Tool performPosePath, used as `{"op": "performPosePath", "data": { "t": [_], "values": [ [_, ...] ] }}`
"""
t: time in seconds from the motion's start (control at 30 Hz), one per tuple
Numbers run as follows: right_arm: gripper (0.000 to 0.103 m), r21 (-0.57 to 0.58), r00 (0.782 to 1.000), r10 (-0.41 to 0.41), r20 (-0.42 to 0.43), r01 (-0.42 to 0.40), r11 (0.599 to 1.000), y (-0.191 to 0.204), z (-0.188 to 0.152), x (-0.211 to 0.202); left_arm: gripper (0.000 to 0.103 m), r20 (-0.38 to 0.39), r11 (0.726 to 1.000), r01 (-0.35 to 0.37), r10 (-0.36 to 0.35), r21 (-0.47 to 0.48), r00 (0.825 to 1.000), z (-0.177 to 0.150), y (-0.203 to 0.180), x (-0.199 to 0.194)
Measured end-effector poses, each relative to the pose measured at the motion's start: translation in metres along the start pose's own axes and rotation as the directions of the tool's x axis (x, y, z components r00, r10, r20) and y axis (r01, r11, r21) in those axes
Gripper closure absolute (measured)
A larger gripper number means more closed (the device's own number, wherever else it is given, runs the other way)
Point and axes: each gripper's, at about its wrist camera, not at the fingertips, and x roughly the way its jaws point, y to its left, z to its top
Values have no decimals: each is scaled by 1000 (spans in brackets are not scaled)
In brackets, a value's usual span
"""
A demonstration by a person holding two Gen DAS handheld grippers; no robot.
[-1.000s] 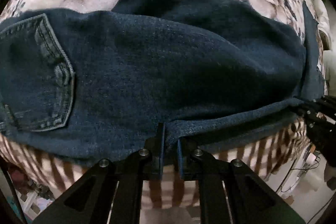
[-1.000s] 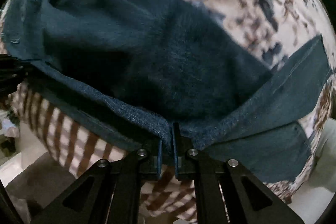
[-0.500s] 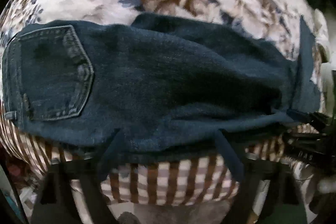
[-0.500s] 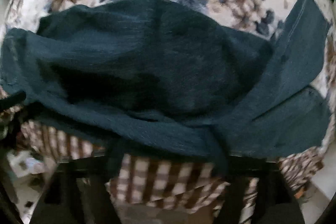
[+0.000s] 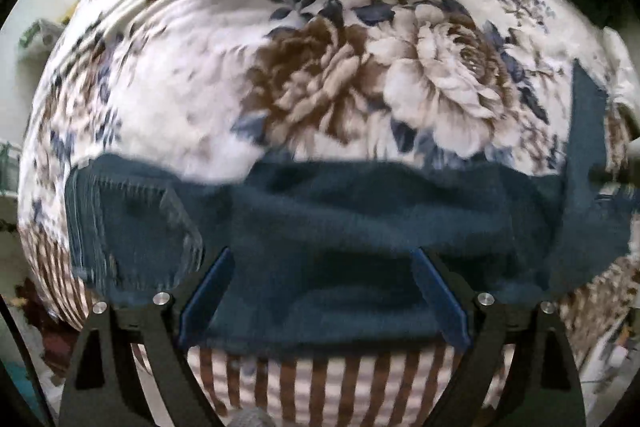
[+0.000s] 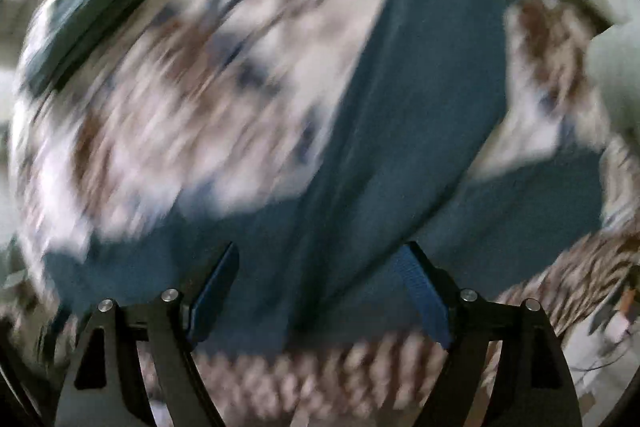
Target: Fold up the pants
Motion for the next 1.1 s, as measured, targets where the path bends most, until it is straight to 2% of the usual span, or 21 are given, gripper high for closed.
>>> {"op": "performPosePath", "data": {
  "t": [0.07, 0.13, 0.23, 0.27, 0.3, 0.33, 0.37, 0.43, 0.5, 0.6, 0.63, 0.7, 0.77, 0.83, 0.87, 0.93, 0.97, 1.0, 1.07, 1.1],
  "values": [
    [19, 42, 998, -61, 22, 60, 997, -22, 50, 17, 12, 2, 1000, -18, 18, 11, 1000, -8, 13, 20],
    [19, 62, 993, -114, 16, 113, 992, -26, 88, 38, 12, -17, 999, -29, 29, 16, 999, -1, 2, 33],
    [23, 56, 990, -135, -28, 137, 989, -27, 112, 64, 12, -28, 999, -31, 32, 21, 999, -2, -5, 37],
    [37, 50, 989, -142, -25, 144, 988, -27, 113, 66, 12, -28, 999, -30, 30, 22, 999, -3, -7, 37],
    [71, 48, 988, -154, 15, 153, 987, -30, 110, 57, 12, -28, 999, -30, 31, 26, 999, -5, -9, 35],
    [93, 52, 986, -159, 43, 157, 986, -33, 106, 49, 12, -28, 999, -28, 29, 30, 999, -8, -10, 32],
    [98, 84, 988, -135, 78, 128, 988, -43, 94, 33, 12, -26, 999, -23, 24, 31, 999, -11, -11, 30],
    [98, 170, 984, -84, 154, 58, 984, -77, 66, -3, 12, -29, 999, -17, 18, 30, 999, -18, -13, 25],
    [98, 252, 978, -66, 199, 14, 968, -112, 36, -29, 12, -41, 1000, -3, 4, 28, 999, -25, -16, 22],
    [98, 423, 972, -27, 233, -77, 903, -177, -32, -50, 12, -49, 1000, 10, -9, 22, 999, -35, -19, 17],
    [98, 481, 970, -8, 242, -113, 869, -207, -53, -52, 12, -49, 1000, 14, -13, 22, 999, -39, -22, 16],
    [98, 541, 975, 44, 217, -158, 826, -244, -84, -36, 12, -54, 999, 15, -14, 30, 998, -46, -28, 18],
    [97, 581, 976, 108, 189, -200, 789, -270, -107, -2, 12, -68, 999, 14, -11, 36, 998, -51, -35, 22],
    [92, 613, 966, 194, 168, -257, 747, -275, -119, 34, 12, -73, 999, 17, -14, 42, 997, -55, -41, 24],
    [91, 626, 959, 225, 175, -285, 726, -281, -123, 38, 12, -71, 999, 17, -14, 46, 997, -56, -43, 24],
    [89, 631, 936, 263, 235, -353, 691, -285, -129, 44, 12, -59, 999, 18, -15, 49, 998, -58, -47, 21],
    [77, 629, 933, 258, 250, -359, 689, -288, -131, 39, 12, -53, 999, 20, -18, 47, 998, -59, -47, 19],
    [60, 629, 932, 242, 269, -360, 689, -292, -134, 32, 12, -47, 999, 22, -20, 44, 999, -59, -47, 17],
    [52, 624, 934, 213, 288, -351, 698, -296, -140, 19, 12, -36, 999, 24, -23, 31, 999, -61, -44, 12],
    [52, 611, 945, 183, 272, -316, 726, -292, -141, 12, 12, -30, 999, 24, -24, 21, 999, -62, -41, 9]
  ]
}}
